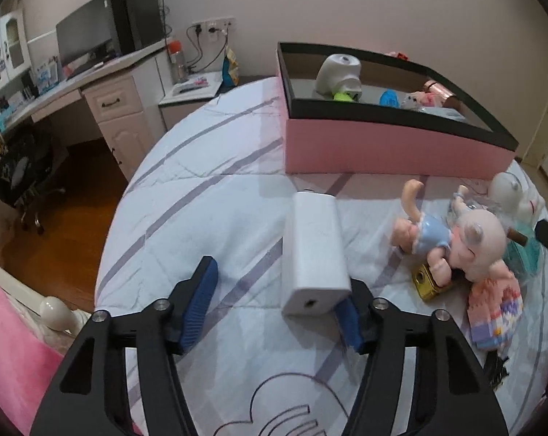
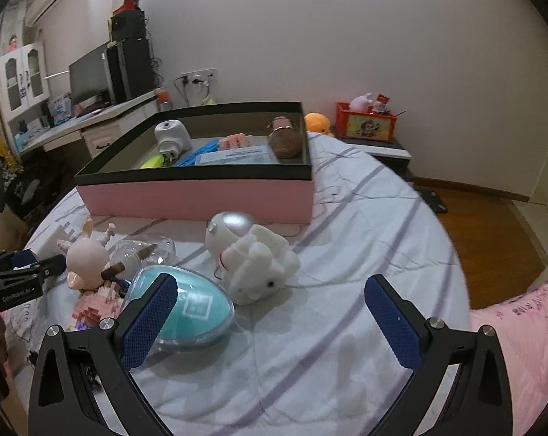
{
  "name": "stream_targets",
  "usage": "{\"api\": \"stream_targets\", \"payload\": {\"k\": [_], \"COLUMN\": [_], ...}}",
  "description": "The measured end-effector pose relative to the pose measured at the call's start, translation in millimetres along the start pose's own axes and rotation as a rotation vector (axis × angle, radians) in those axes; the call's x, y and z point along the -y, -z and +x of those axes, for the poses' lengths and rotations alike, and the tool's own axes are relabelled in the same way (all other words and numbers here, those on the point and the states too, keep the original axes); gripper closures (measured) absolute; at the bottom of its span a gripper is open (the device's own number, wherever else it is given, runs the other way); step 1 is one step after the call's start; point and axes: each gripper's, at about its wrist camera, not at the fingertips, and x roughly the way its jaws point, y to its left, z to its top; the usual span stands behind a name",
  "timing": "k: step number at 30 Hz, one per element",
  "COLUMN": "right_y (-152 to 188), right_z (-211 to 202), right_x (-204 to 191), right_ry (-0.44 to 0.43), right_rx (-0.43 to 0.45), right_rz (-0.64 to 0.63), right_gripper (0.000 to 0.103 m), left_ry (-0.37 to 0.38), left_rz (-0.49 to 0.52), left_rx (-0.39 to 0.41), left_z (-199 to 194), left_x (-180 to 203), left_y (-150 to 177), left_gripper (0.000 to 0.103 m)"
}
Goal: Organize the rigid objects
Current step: 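Grasp the white charger with the left tool while the right tool grasps the silver astronaut figure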
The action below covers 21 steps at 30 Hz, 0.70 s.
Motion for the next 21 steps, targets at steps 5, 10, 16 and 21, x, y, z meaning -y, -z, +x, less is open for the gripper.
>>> {"api": "stream_targets", "payload": {"k": [5, 10, 16, 21], "right_y": [-11.7, -21.8, -26.0, -25.0], "right_z": [16.0, 37.8, 60.7, 57.6], "right_x": [2.1, 5.6, 5.9, 4.0], "right_ry": [-0.032, -0.053, -0.134, -0.15], "right_rx": [-0.021, -0.08, -0.15, -0.145], "right_rz": [-0.001, 0.011, 0.021, -0.002], "right_gripper": [0.0, 0.0, 0.031, 0.05], "left_ry": [0.027, 0.016, 0.019, 0.024], "left_rz": [0.019, 0.047, 0.052, 0.07], "left_rx": [0.023, 0.043, 0.049, 0.049], "left_z": [2.9, 0.5, -1.5, -5.2], "left_x": [3.3, 8.4, 8.6, 11.5], "left_y": [-3.5, -2.9, -3.1, -3.7], "left_gripper": [0.065, 0.08, 0.08, 0.08]}}
